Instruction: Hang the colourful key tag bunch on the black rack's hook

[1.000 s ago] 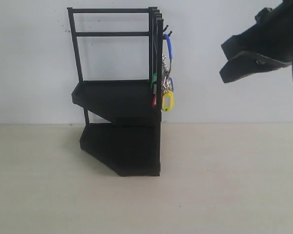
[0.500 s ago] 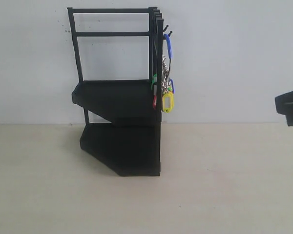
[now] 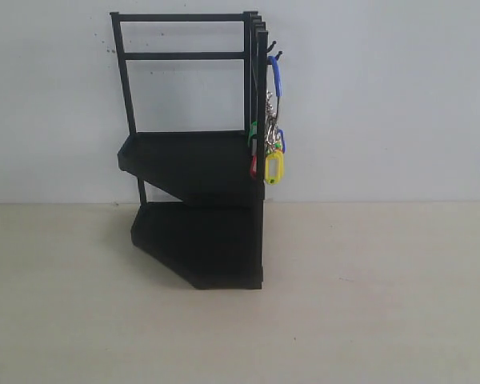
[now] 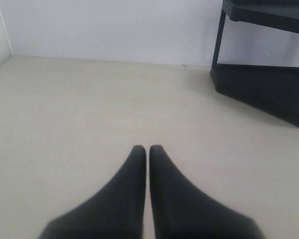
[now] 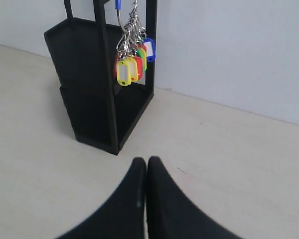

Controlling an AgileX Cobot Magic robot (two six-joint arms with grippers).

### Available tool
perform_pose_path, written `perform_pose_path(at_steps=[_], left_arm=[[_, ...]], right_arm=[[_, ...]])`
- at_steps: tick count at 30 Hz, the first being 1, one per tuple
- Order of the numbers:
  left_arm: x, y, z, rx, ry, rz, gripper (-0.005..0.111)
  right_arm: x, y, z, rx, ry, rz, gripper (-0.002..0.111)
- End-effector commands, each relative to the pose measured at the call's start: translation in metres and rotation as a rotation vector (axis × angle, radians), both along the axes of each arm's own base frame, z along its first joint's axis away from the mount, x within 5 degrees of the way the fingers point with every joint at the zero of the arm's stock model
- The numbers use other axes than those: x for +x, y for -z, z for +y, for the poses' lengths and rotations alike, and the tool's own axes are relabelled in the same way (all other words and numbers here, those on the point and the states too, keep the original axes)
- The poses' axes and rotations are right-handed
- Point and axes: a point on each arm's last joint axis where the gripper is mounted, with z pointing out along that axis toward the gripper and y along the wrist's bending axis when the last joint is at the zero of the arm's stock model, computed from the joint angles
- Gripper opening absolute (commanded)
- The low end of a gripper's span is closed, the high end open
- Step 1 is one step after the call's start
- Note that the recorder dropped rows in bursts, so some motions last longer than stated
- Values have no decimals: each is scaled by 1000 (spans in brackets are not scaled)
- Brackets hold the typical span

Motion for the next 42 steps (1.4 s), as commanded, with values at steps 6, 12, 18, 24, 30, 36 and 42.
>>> perform_pose_path(at_steps=[6,12,18,24,30,36,42], left_arm=[[0,-1,0,1,-4,-2,4],[0,-1,0,1,-4,-2,4],[0,-1,0,1,-4,-2,4],[0,-1,0,1,-4,-2,4],[0,-1,0,1,-4,-2,4],[0,-1,0,1,-4,-2,4],[0,-1,0,1,-4,-2,4]], right_arm=[[-48,-26,-17,37,47,-206,0],[-87,23,-43,42,326,-344,0],[-92,85,-51,55,417,-396,0],[-88,127,-51,39,418,-293,0],[-90,134,-50,53,416,-267,0],[-95,138,-56,60,487,-243,0],[-95,158,-56,39,489,-209,0]])
